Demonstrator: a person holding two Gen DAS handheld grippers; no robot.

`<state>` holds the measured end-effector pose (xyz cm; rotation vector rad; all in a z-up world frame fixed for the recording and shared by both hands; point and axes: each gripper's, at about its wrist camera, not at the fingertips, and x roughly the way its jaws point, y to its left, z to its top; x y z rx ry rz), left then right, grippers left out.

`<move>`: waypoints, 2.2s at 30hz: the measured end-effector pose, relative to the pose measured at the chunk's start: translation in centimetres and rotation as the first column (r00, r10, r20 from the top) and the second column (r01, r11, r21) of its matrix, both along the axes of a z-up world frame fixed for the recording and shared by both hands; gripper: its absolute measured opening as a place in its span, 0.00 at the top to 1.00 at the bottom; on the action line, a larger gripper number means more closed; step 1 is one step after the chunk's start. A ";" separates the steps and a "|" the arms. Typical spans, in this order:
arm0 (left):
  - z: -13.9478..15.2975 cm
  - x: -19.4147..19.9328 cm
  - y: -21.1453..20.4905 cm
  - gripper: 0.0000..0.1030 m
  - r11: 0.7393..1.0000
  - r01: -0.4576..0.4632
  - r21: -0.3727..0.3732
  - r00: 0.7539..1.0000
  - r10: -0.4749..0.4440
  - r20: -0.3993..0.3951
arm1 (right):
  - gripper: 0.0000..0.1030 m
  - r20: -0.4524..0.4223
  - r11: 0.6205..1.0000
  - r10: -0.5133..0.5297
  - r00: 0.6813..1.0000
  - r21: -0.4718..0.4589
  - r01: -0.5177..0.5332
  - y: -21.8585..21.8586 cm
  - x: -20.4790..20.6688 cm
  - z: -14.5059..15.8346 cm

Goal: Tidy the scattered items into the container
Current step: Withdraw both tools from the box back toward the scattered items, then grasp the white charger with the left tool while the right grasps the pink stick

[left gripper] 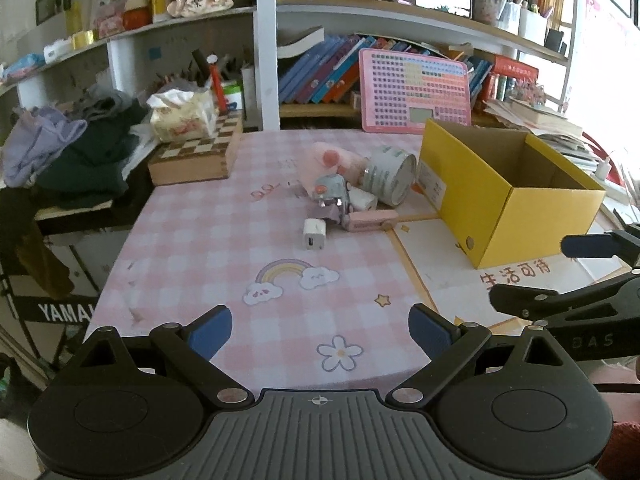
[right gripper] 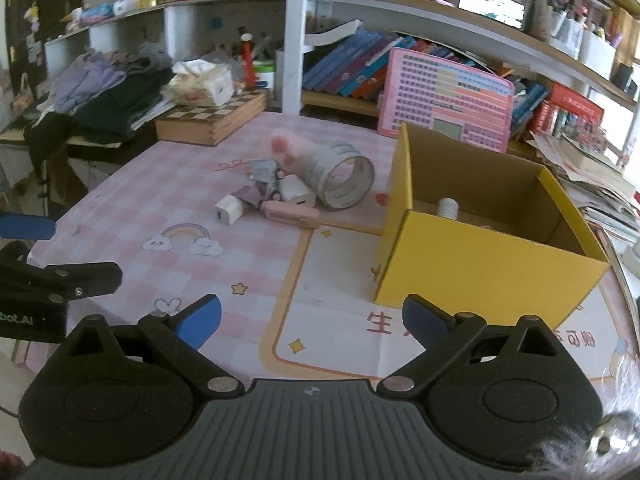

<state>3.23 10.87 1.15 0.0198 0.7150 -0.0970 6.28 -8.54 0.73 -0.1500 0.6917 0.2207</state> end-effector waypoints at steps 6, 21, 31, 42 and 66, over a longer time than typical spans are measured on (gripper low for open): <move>-0.4 0.8 0.3 0.06 1.000 -0.017 -0.021 1.000 0.016 -0.020 | 0.16 -0.003 0.999 0.040 0.999 -0.006 -0.040 0.4 1.0 -0.2; -1.0 5.1 -0.1 0.06 1.000 0.004 -0.020 1.000 -0.005 -0.027 | 0.26 -0.019 0.994 0.103 0.994 -0.032 -0.104 1.7 6.9 -0.4; -1.9 8.5 0.5 0.06 0.998 -0.024 -0.053 0.999 0.021 -0.046 | 0.29 -0.032 0.992 0.113 0.993 -0.046 -0.115 2.5 10.7 -0.3; -3.3 11.9 0.4 0.19 0.997 -0.041 -0.062 0.997 0.036 -0.070 | 0.31 -0.090 0.995 0.094 0.992 -0.003 -0.095 2.3 15.3 -1.3; -7.9 20.0 -0.3 0.61 1.000 0.012 -0.008 0.981 -0.014 -0.191 | 0.48 -0.377 0.993 0.113 0.919 0.063 -0.096 3.6 24.2 -5.7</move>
